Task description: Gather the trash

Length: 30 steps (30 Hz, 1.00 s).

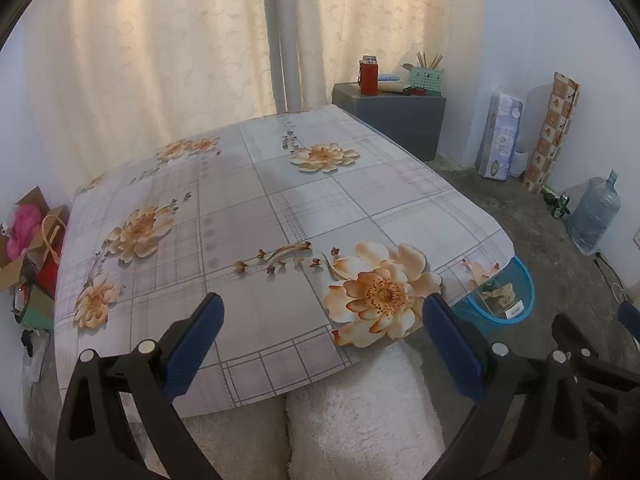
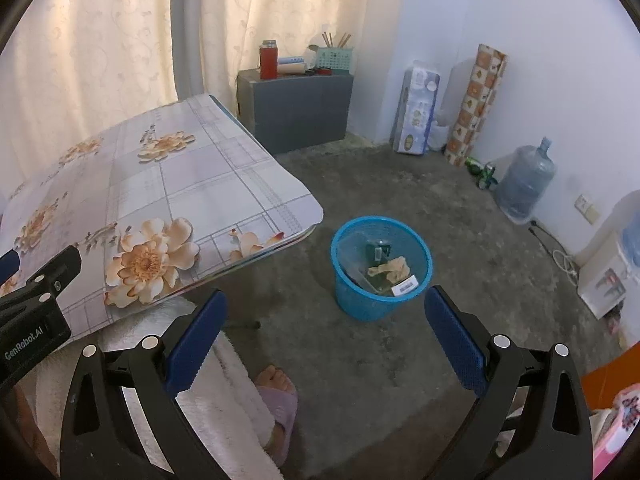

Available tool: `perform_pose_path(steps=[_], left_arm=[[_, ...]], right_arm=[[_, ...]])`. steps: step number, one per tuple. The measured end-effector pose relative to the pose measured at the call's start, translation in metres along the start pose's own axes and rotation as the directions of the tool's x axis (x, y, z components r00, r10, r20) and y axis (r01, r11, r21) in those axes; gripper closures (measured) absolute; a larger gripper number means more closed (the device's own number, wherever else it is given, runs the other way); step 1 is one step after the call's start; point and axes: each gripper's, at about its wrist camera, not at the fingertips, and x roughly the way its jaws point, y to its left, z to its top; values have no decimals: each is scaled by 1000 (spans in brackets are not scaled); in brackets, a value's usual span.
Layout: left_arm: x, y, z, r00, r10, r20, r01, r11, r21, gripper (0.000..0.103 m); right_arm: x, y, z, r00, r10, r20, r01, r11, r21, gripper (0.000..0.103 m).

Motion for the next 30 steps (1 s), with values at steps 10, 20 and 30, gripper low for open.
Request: perform_pose_path(steps=[10, 20, 30], left_arm=[[1, -1, 0, 1000, 8, -13, -8, 1000, 9, 6], [3, 20, -4, 998, 64, -17, -64, 998, 25, 6], [-3, 65, -14, 985, 168, -39, -168, 986, -19, 6]], right_arm=[[1, 1, -1, 1000, 6, -8, -6, 1000, -11, 8], [-4, 0, 1, 1000, -4, 7, 4, 1000, -10, 8], [-8, 12, 2, 999, 33, 32, -31, 998, -46, 8]])
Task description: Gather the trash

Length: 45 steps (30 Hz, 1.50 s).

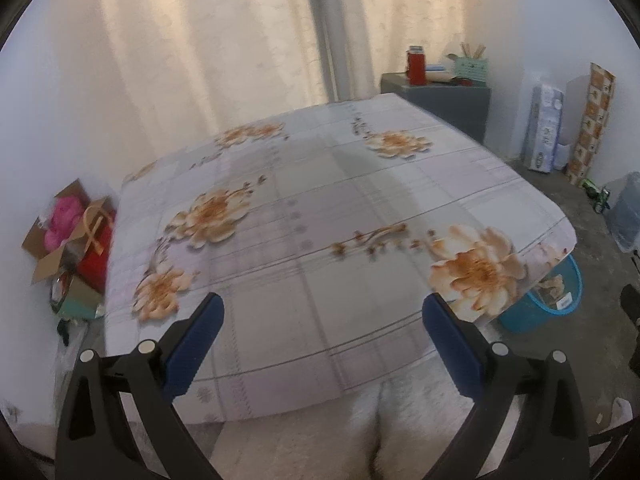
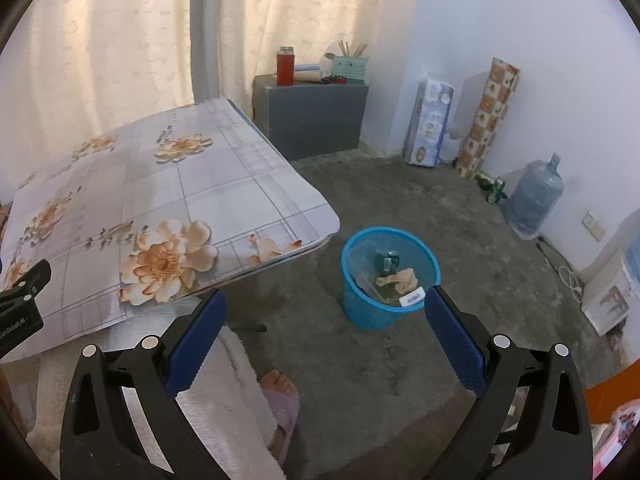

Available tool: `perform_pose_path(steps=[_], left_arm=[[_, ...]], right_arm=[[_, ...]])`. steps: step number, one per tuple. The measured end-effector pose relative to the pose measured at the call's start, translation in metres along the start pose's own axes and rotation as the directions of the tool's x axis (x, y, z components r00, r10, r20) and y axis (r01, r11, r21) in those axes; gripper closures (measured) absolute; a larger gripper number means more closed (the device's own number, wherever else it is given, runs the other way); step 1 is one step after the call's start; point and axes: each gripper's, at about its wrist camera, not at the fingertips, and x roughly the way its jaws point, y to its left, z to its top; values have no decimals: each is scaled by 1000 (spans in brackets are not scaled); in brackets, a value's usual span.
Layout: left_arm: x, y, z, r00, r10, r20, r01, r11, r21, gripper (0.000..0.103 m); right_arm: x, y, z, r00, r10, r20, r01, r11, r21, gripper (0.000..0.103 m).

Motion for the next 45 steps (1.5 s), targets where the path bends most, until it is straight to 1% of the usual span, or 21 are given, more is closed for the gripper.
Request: perform_pose_path(steps=[4, 20, 25, 45], left_arm=[[-2, 6, -2, 1000, 7, -6, -7, 1000, -24, 6], [-14, -6, 1, 999, -42, 27, 42, 999, 10, 6], [-12, -9, -1, 999, -43, 14, 43, 999, 25, 6], [-15, -11, -2, 999, -52, 15, 52, 998, 29, 6]], right_arm=[[-3, 0, 2, 1000, 10, 10, -10, 1000, -3, 8], [-14, 0, -1, 1000, 6, 28, -6, 1000, -6, 8], [-14, -1, 0, 1000, 8, 28, -8, 1000, -4, 8], [-15, 1, 1, 1000, 14, 28, -14, 1000, -8, 8]])
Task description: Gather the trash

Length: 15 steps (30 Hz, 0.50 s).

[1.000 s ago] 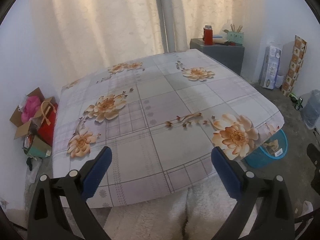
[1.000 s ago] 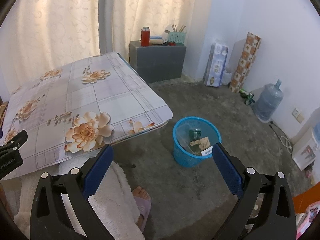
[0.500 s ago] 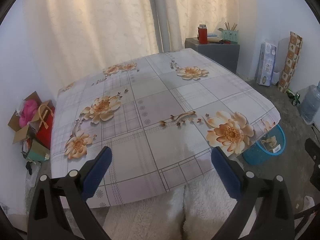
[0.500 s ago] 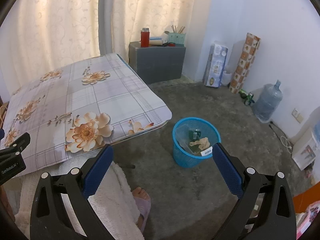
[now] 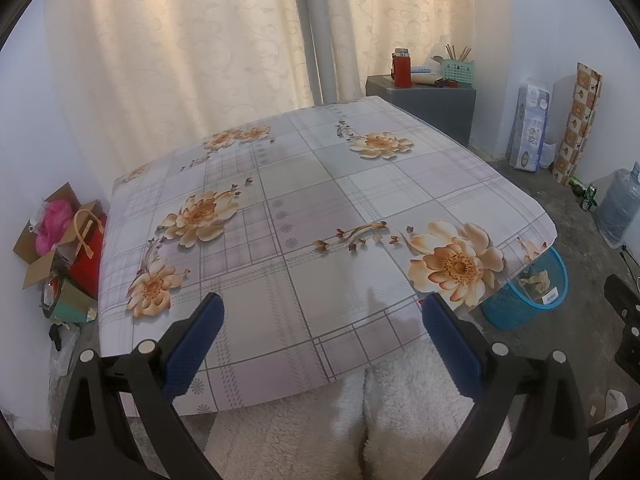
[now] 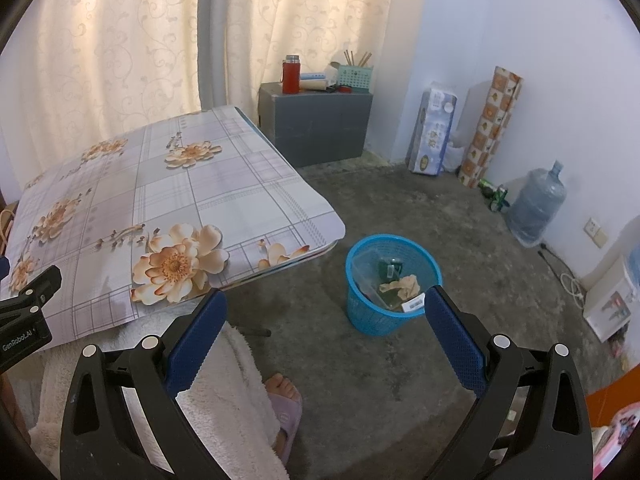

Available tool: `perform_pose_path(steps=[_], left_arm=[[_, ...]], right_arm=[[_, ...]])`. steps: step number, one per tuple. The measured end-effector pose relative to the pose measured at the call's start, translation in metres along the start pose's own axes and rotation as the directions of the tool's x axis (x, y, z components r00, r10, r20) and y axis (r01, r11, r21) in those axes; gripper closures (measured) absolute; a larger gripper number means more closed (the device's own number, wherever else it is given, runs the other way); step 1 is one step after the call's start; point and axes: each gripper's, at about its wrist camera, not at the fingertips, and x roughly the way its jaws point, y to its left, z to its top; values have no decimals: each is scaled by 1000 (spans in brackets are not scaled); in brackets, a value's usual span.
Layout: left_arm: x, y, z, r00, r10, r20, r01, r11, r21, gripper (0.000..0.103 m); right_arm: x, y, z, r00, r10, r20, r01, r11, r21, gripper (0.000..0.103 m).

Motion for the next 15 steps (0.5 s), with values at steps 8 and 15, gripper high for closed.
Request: perform_pose_path(steps=[8, 15], left_arm=[[0, 0, 0, 1000, 0, -3, 0, 1000, -3, 6], [0, 0, -1, 1000, -1, -5, 1, 1000, -4, 6]], right_arm=[[0, 1, 0, 1000, 0, -1, 0, 1000, 0, 8], [0, 2, 0, 1000, 0, -3, 0, 1000, 2, 8]])
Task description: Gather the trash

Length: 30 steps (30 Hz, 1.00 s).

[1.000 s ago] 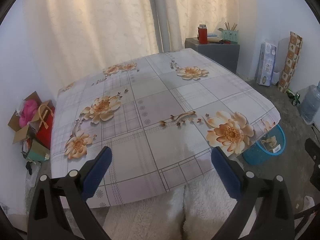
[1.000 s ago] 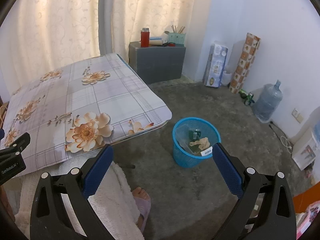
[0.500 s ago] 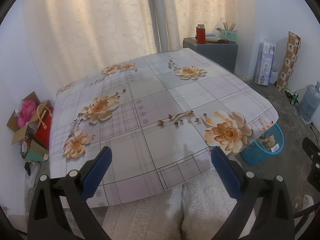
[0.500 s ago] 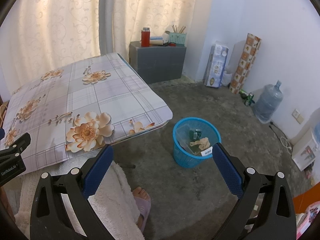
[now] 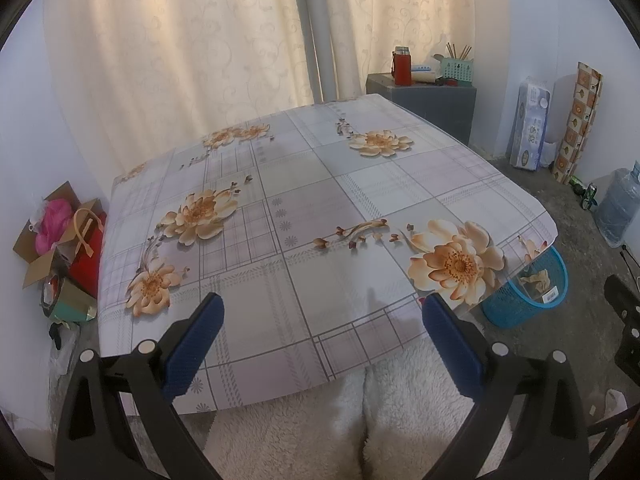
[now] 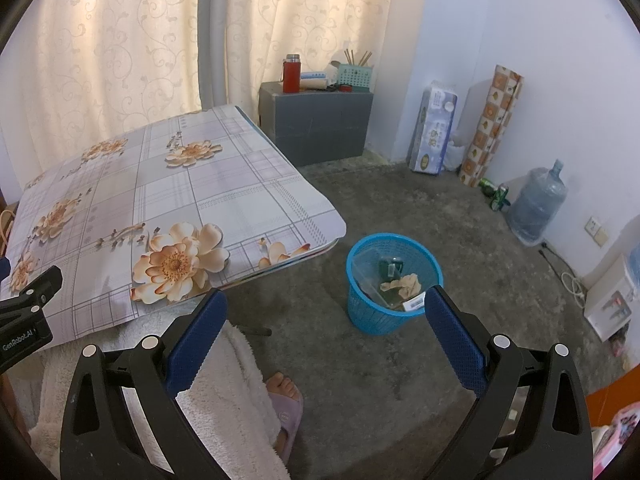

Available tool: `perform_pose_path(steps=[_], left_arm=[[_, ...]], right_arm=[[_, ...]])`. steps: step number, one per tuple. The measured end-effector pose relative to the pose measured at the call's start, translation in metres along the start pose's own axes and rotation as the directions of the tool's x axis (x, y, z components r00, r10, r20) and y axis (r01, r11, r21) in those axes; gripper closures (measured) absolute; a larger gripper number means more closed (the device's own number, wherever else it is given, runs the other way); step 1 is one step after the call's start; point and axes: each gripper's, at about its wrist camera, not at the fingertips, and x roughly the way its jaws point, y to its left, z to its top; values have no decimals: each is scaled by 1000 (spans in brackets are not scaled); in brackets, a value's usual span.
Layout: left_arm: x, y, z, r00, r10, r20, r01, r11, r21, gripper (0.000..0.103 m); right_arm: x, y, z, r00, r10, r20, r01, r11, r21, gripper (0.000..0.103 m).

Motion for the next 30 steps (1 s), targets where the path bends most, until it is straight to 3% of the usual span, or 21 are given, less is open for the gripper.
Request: perform_pose_path(steps=[30], left_arm=[[3, 1, -1, 1000, -3, -6, 3, 1000, 0, 6]], right_arm=[[0, 1, -1, 1000, -3, 1, 3, 1000, 1, 8]])
